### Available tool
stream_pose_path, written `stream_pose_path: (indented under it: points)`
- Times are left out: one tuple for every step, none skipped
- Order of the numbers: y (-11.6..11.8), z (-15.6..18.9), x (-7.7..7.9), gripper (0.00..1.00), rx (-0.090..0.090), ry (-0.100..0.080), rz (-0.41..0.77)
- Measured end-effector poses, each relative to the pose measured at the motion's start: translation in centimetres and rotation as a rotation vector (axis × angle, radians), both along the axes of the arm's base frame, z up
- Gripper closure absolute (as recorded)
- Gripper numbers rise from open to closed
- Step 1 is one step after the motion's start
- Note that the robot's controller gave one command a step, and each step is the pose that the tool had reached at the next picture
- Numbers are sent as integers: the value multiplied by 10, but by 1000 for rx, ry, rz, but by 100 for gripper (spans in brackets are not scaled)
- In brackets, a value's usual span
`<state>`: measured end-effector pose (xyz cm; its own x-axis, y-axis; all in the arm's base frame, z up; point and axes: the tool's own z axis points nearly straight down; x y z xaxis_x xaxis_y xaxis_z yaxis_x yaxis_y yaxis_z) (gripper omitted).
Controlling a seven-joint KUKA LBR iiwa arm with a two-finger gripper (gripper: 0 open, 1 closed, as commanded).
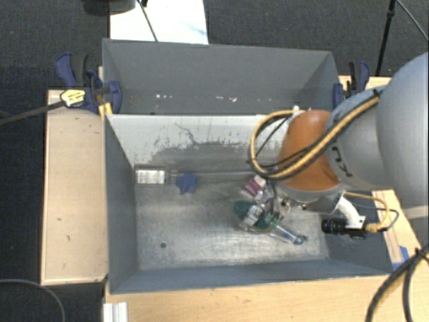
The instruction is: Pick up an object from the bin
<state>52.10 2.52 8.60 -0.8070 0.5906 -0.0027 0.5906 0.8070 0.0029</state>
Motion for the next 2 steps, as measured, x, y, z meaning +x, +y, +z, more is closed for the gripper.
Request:
stream_pose_path:
  points:
    - [0, 36, 1, 100, 0, -1, 5]
    - [0, 78, 2, 100, 0, -2, 12]
